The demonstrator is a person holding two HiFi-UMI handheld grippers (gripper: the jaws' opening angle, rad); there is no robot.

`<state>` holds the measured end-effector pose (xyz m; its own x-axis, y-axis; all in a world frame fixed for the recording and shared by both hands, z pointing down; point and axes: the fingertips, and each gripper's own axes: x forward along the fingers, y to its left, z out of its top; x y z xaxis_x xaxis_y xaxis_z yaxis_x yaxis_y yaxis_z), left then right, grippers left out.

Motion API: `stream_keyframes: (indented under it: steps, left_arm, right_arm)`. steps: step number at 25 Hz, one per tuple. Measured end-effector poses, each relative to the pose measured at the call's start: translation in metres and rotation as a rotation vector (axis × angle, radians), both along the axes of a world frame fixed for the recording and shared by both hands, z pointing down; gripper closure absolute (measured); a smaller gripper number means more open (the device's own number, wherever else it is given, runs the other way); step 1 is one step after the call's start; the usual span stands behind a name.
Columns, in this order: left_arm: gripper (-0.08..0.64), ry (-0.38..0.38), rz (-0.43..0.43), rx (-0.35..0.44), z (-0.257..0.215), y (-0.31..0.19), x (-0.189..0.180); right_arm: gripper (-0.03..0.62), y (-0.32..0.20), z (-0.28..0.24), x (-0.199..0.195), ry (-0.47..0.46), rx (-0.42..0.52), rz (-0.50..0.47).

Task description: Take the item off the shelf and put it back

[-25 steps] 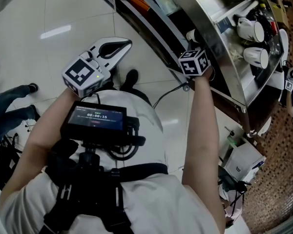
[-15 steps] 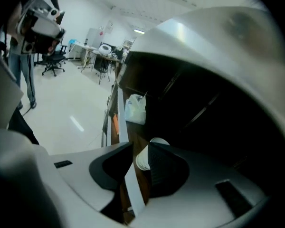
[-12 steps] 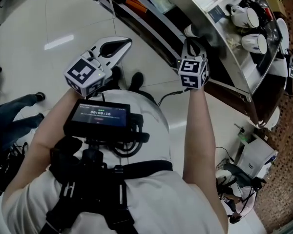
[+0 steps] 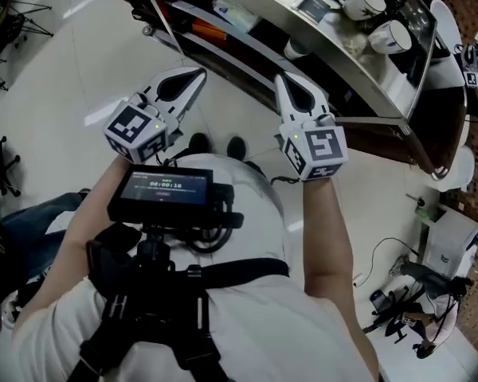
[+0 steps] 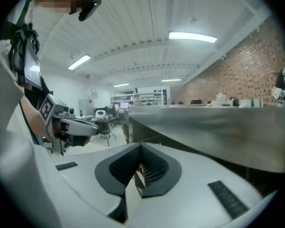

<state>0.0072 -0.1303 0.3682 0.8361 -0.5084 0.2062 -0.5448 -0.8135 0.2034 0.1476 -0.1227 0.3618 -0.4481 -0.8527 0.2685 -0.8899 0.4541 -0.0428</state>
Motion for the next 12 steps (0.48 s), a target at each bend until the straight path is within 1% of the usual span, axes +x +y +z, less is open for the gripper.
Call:
stream_keyframes:
  steps: [3,6,9,12]
  left_arm:
    - [0.560,0.010,0.009,0.024,-0.012,-0.005,0.001]
    - [0.560,0.007,0.013,0.038,-0.024,-0.009,0.003]
    - [0.560,0.016,0.024,0.067,-0.036,-0.009,0.008]
    - [0.560,0.012,0.034,0.088,-0.038,-0.006,0.012]
  right_arm:
    - [0.586,0.004,-0.028,-0.006,-0.051,0.062,0.001]
    - [0.587,0.007,-0.051,-0.012,-0.078,0.110,-0.004]
    - [0.588,0.010,-0.065,-0.016,-0.085,0.143,-0.003]
    - [0.589,0.014,-0.067,-0.020,-0.066,0.145,-0.005]
